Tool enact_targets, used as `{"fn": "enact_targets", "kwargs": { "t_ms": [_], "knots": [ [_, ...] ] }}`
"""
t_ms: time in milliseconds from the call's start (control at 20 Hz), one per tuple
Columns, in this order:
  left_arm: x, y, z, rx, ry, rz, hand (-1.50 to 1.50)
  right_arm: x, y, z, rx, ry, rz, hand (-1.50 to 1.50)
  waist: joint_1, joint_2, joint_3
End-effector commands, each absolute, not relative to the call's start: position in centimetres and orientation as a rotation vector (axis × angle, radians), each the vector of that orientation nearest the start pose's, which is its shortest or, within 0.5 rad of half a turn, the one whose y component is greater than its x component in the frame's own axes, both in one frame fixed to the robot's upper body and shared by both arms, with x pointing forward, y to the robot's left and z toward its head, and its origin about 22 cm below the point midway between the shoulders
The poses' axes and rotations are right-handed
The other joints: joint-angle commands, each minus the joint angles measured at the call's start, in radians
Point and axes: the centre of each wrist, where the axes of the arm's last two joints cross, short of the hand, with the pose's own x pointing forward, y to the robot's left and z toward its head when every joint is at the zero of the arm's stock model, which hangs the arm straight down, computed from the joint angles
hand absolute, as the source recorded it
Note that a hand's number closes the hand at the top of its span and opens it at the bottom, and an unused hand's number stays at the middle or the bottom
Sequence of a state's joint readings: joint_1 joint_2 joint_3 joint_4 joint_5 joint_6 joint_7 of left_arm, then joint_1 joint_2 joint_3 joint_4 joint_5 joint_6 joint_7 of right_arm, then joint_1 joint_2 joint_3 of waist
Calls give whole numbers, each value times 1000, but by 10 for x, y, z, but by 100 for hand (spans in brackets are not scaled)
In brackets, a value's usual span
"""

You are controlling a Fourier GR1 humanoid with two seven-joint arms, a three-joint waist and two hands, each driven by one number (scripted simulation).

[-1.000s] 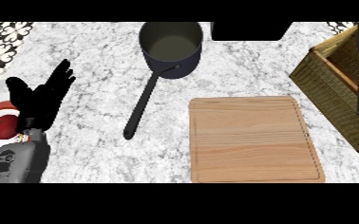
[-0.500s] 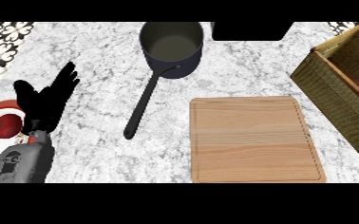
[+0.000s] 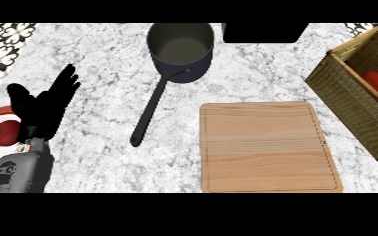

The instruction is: Pick the bell pepper from the cutting board and place it in the basket

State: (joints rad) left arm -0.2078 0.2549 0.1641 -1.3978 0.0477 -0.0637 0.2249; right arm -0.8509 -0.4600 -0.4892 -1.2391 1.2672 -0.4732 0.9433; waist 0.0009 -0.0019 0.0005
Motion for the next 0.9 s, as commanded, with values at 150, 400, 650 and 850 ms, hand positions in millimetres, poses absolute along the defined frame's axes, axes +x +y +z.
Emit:
{"fn": "enact_targets", "kwargs": {
  "t_ms": [150, 400, 650, 850],
  "knots": [
    [286, 329, 28, 215, -1366, -42, 0, 319, -378, 287, -1570, -1249, -1012, -150, -31, -7, -1],
    [275, 321, 28, 198, -1380, -47, 0, 249, -381, 269, -1513, -1224, -1011, -150, -32, -9, -1],
    [276, 340, 32, 217, -1350, -38, 0, 183, -376, 261, -1451, -1204, -877, -150, -48, -13, -1],
    [283, 342, 43, 243, -1371, -21, 0, 129, -373, 245, -1405, -1208, -821, -150, -58, -14, 0]
  ]
}}
